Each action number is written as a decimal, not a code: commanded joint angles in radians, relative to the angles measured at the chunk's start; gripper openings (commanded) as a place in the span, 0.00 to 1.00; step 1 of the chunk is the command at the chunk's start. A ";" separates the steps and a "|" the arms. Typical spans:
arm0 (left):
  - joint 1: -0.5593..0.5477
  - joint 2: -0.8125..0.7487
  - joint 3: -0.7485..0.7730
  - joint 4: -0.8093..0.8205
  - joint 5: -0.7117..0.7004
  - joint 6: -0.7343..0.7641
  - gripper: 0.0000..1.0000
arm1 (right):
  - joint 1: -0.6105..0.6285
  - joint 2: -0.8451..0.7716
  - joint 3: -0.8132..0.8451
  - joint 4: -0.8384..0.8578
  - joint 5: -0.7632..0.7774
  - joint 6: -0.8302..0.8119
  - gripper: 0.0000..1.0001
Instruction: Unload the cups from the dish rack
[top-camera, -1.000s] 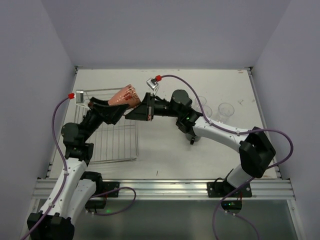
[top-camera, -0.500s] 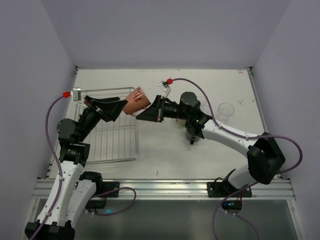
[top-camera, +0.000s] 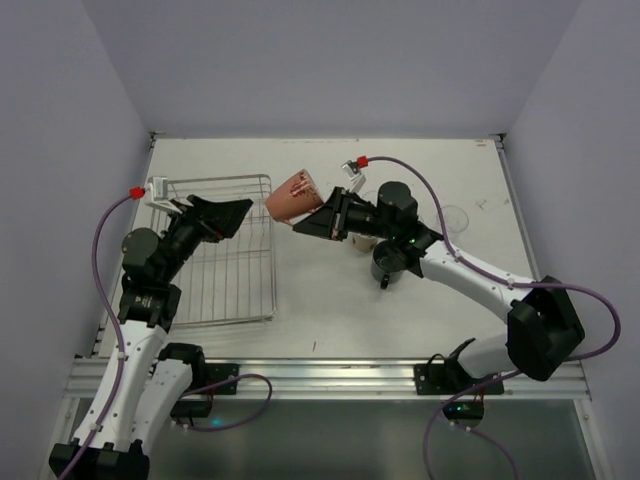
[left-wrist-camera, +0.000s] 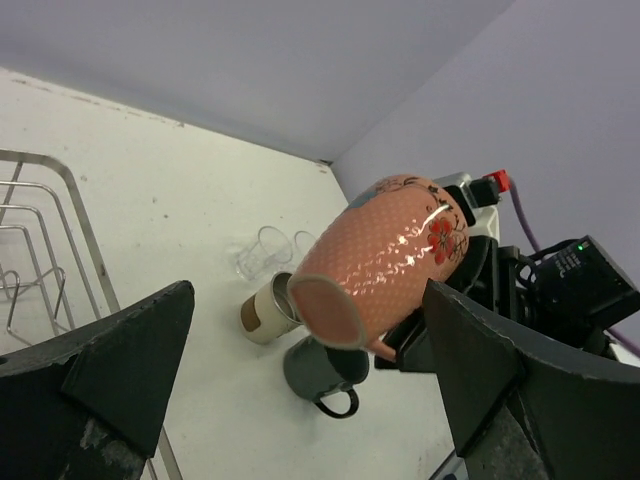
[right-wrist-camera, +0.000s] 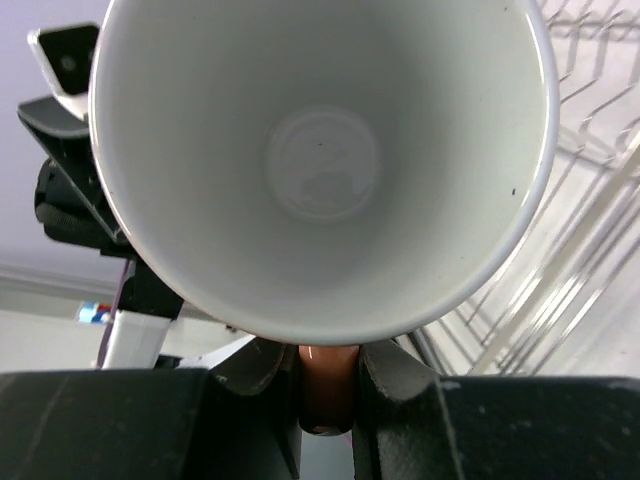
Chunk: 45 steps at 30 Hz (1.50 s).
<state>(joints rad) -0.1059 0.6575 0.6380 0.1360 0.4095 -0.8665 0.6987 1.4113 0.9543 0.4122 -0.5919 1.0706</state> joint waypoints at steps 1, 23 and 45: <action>0.000 -0.010 0.038 -0.041 -0.023 0.041 1.00 | -0.073 -0.075 0.008 0.021 0.041 -0.058 0.00; -0.002 0.020 -0.061 0.037 0.063 -0.014 1.00 | -0.671 -0.213 0.052 -0.515 0.149 -0.357 0.00; -0.015 0.080 -0.115 0.028 0.112 0.004 1.00 | -0.959 -0.023 0.264 -0.705 0.464 -0.541 0.00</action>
<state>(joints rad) -0.1112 0.7296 0.5255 0.1543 0.4866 -0.8776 -0.2516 1.3758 1.1225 -0.3542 -0.1802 0.5636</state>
